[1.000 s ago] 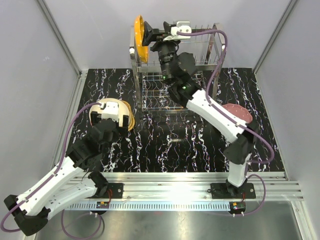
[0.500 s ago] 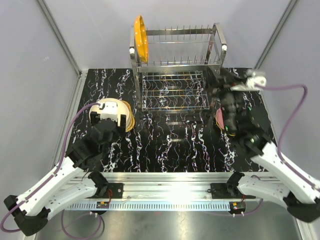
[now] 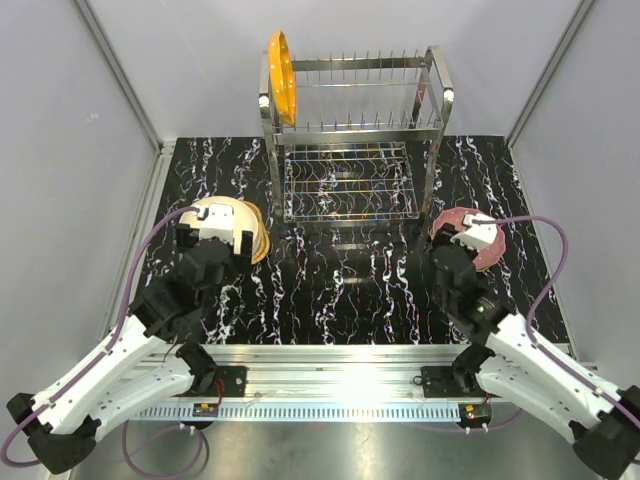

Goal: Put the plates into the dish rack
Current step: Grab a plate with the right arm

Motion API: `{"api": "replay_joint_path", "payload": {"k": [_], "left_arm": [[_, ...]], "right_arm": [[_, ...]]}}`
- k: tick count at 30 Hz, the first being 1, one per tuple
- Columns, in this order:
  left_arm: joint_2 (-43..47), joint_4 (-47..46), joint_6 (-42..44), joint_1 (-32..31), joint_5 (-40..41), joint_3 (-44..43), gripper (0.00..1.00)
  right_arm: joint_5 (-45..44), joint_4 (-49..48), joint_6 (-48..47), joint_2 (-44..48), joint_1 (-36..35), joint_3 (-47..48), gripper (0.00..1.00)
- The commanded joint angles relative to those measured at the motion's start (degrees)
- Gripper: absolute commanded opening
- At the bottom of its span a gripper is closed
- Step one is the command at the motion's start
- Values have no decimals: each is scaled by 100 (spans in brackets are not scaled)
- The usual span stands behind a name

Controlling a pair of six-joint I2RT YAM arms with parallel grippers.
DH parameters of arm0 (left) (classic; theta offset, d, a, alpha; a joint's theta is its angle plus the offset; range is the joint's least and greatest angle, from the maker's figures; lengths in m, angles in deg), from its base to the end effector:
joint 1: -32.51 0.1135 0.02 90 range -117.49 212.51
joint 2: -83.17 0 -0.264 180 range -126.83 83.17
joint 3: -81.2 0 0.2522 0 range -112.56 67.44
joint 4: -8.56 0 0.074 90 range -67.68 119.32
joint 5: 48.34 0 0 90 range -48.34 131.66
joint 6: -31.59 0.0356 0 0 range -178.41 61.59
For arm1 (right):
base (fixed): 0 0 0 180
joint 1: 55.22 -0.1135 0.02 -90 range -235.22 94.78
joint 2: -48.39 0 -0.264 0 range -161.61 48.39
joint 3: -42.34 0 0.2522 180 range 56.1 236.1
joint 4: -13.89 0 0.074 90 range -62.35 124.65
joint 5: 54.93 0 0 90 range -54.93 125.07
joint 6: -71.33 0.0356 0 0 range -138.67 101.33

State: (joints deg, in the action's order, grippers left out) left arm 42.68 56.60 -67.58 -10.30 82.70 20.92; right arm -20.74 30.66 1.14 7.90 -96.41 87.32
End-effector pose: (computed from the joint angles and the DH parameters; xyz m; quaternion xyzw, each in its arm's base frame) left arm 0.1225 -0.0816 0.3226 0.0604 0.8215 0.0598 0.5638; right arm 0.1417 0.0849 0.2847 0.1609 0.7307 -0.0326 0.6627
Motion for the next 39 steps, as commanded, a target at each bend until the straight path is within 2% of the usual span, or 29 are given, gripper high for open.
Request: {"api": "replay_joint_path", "payload": {"k": [1, 2, 3, 5, 12, 17, 22, 27, 34, 39], "left_arm": [[50, -124, -32, 44, 141, -208, 99], [50, -115, -41, 44, 133, -208, 99], [59, -115, -41, 44, 133, -208, 99], [85, -115, -41, 44, 98, -217, 99], [85, -115, -24, 44, -87, -234, 99], [111, -106, -41, 53, -140, -243, 99], [111, -123, -32, 53, -227, -217, 99], [41, -106, -15, 62, -280, -252, 99], [41, -106, -6, 79, -289, -234, 99], [32, -115, -6, 97, -289, -243, 99]], "right_arm": [[644, 605, 1269, -606, 776, 68, 53], [1077, 579, 1305, -757, 1475, 68, 56], [1908, 448, 1297, -898, 1761, 103, 59], [2328, 429, 1192, -1390, 2306, 234, 61], [3312, 271, 673, -2585, 2870, 744, 63], [3455, 7, 550, -3254, 2959, 868, 62], [3594, 191, 165, -3641, 2985, 1289, 62], [3630, 339, 163, -4018, 3020, 1508, 62], [3568, 675, 295, -4257, 3108, 1712, 53], [3744, 841, 295, -4292, 3152, 1738, 54]]}}
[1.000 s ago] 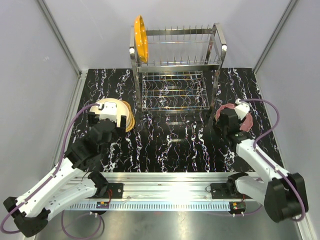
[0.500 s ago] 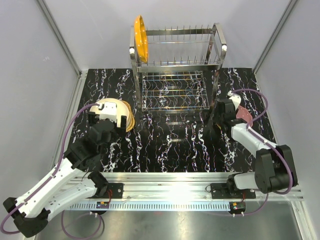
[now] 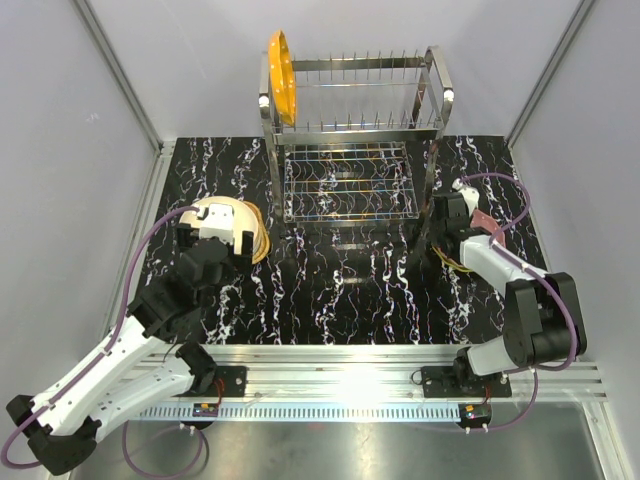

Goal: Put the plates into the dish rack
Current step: Grab a plate with the right arm

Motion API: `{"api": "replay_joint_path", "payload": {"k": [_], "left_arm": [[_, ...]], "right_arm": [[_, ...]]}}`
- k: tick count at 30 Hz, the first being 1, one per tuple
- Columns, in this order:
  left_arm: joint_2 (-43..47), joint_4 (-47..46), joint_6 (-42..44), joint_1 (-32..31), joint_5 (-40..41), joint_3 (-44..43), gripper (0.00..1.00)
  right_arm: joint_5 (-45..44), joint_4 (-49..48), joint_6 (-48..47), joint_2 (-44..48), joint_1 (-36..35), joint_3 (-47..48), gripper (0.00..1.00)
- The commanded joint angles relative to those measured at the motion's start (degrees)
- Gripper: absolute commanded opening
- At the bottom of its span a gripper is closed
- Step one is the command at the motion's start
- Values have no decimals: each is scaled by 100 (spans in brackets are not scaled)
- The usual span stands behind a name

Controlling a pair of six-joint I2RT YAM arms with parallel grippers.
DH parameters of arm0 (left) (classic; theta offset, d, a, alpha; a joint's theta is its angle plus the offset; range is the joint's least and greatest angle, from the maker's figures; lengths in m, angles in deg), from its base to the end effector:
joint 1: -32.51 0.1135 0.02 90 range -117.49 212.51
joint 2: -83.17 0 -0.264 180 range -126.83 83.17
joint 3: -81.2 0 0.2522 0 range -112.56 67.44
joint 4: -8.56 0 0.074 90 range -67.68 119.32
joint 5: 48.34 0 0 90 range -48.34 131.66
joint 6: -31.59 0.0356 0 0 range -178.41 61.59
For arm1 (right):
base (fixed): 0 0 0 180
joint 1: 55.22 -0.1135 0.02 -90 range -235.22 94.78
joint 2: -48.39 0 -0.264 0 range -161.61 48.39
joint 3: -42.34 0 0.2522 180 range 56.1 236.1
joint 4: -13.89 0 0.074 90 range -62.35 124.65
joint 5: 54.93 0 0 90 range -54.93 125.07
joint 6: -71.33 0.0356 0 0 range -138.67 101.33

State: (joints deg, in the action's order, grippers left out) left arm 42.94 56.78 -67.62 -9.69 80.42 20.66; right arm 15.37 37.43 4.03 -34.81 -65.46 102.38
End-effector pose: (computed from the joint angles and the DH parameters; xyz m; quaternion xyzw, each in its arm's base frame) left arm 0.1223 -0.0808 0.3239 0.0654 0.8235 0.0452 0.5617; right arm 0.2918 0.0405 0.1982 0.1621 0.9035 -0.0494 0.3937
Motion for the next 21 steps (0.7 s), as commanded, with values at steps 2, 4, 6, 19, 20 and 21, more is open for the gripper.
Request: {"api": "replay_joint_path", "payload": {"k": [2, 4, 6, 19, 20, 21], "left_arm": [[-2, -123, -2, 45, -79, -217, 99], [-20, -123, 7, 45, -106, -217, 99], [-11, -115, -2, 45, -106, -217, 99], [-20, -115, -1, 45, -141, -208, 99], [-20, -115, 7, 45, -141, -208, 99], [-20, -115, 7, 45, -141, -217, 99]], "right_arm": [[151, 252, 15, -109, 92, 276, 54], [230, 261, -11, -187, 101, 337, 54], [274, 340, -11, -328, 127, 442, 54], [388, 595, -55, -583, 233, 601, 43], [336, 673, -64, -592, 233, 610, 43], [292, 692, -72, -601, 233, 619, 42]]}}
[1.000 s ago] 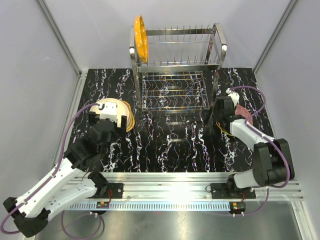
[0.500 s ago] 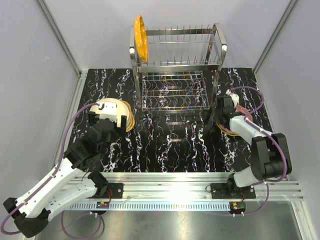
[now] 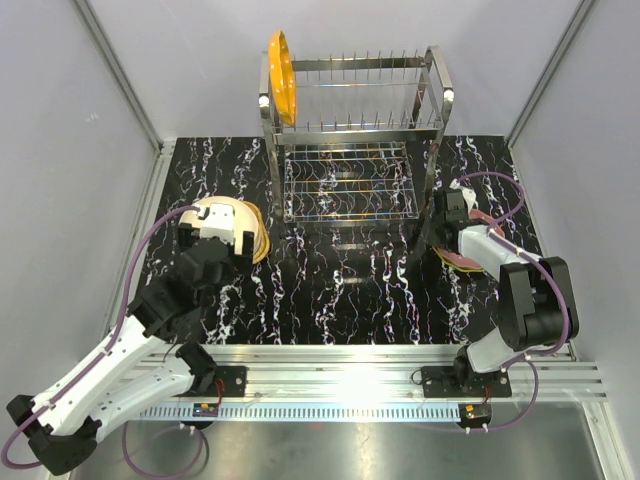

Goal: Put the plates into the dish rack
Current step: Grab a plate with the right arm

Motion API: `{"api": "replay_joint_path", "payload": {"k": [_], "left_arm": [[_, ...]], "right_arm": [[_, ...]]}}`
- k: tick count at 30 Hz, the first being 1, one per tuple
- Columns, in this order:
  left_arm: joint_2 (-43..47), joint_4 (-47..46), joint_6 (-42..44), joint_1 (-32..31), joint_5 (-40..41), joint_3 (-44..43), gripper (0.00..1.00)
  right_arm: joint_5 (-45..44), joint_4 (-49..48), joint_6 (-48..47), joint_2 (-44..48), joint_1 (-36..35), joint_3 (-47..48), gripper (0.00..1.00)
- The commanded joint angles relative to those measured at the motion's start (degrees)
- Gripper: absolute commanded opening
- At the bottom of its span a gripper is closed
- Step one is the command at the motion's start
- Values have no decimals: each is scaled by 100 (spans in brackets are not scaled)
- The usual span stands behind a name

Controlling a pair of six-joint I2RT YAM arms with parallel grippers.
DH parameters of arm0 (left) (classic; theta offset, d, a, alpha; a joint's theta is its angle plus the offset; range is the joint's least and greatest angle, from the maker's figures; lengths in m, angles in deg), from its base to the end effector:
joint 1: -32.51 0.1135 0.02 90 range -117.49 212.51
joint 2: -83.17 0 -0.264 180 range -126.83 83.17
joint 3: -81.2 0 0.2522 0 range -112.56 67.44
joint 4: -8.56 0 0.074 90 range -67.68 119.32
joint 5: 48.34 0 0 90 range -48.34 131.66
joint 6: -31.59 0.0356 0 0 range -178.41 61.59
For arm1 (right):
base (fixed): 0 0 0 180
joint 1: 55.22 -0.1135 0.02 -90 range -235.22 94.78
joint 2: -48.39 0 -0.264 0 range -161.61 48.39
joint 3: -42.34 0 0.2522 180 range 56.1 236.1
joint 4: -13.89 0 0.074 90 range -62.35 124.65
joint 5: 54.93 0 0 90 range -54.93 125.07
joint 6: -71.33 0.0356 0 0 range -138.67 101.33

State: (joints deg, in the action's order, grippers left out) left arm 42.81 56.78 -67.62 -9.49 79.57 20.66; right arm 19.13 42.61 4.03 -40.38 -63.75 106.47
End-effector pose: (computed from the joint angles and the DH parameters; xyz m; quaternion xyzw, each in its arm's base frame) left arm 0.1229 -0.0812 0.3235 0.0685 0.8251 0.0408 0.5594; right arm 0.3062 0.0360 0.1854 0.1592 0.9276 -0.0430 0.3352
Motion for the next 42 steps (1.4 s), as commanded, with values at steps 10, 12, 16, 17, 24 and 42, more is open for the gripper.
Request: {"api": "replay_joint_path", "payload": {"k": [10, 12, 16, 17, 24, 42], "left_arm": [[-25, -106, -2, 25, -108, -217, 99], [-16, -106, -2, 25, -108, -226, 99], [-7, -97, -2, 25, -91, -217, 99], [-7, -97, -2, 25, -100, -226, 99], [-7, -88, -2, 25, -126, -226, 99], [-25, -88, -2, 25, -161, -235, 99]], "right_arm": [[-172, 244, -38, 132, 71, 8, 27], [-93, 218, -64, 184, 71, -27, 23], [-75, 104, 6, 448, 71, -185, 13], [-41, 95, 7, 527, 71, -238, 12], [100, 103, -37, 958, 71, -300, 5], [602, 95, 15, 1125, 71, -458, 19]]}}
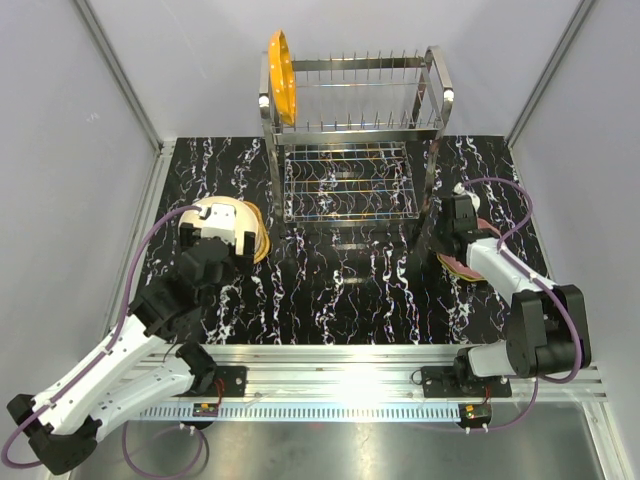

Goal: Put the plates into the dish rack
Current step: Grab a plate with the right arm

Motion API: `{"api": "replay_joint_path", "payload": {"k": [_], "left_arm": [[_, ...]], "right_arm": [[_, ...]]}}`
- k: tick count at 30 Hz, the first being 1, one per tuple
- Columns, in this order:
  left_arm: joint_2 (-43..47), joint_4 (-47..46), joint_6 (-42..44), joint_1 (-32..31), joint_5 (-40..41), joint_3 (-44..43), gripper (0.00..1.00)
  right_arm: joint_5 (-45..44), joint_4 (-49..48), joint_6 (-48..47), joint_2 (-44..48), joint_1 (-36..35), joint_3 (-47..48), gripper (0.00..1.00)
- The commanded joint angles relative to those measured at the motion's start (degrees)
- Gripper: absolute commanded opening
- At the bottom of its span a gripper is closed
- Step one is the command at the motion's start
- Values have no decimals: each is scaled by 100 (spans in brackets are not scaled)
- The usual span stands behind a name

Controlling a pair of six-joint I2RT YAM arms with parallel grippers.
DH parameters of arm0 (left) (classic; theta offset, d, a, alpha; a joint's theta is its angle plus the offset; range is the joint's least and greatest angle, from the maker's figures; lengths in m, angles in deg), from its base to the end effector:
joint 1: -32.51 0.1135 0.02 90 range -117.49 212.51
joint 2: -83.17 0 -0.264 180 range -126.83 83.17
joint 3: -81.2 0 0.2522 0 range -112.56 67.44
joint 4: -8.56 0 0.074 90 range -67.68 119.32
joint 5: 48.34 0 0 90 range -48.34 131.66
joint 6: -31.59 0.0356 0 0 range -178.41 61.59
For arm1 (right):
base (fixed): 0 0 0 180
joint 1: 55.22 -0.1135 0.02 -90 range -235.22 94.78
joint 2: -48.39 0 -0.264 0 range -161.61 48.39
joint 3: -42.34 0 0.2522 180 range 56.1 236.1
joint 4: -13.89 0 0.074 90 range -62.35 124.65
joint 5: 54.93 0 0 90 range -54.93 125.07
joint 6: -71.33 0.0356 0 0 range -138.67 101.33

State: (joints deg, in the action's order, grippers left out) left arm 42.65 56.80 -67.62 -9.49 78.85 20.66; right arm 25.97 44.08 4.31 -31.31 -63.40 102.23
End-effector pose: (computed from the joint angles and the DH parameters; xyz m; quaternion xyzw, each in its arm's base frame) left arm 0.1232 -0.0820 0.3230 0.0725 0.8265 0.0365 0.5571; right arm 0.2782 0.0343 0.2042 0.1476 0.9254 0.0198 0.3484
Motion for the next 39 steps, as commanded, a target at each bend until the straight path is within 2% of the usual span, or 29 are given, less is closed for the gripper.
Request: {"api": "replay_joint_path", "payload": {"k": [1, 6, 10, 16, 23, 26, 30, 31, 33, 34, 39], "left_arm": [[-18, -91, -2, 25, -89, -226, 99], [-53, -91, -2, 25, -124, -226, 99], [-71, -99, -2, 25, -151, -226, 99], [-80, -99, -2, 25, -177, -217, 99], [-71, -99, -2, 25, -168, -217, 99], [-62, -91, -2, 25, -168, -226, 99], [-71, -108, 7, 25, -177, -226, 99], [-71, -99, 7, 25, -168, -226, 99], [-71, -99, 7, 25, -168, -217, 99], [-71, -99, 7, 25, -177, -226, 99], [-106, -99, 7, 25, -195, -217, 99]], "right_arm": [[-179, -78, 13, 270, 28, -77, 21], [-504, 114, -57, 482, 36, -34, 27], [-891, 308, -101, 220, 28, 53, 36], [-418, 467, -311, -326, 36, 362, 38], [-337, 458, -365, -458, 28, 432, 41], [-522, 555, -356, -634, 36, 528, 39], [-680, 555, -365, -740, 36, 573, 32], [-680, 529, -373, -740, 36, 564, 26], [-663, 485, -400, -696, 36, 546, 21], [-645, 467, -400, -661, 36, 538, 16], [-619, 414, -426, -302, 28, 537, 3]]}}
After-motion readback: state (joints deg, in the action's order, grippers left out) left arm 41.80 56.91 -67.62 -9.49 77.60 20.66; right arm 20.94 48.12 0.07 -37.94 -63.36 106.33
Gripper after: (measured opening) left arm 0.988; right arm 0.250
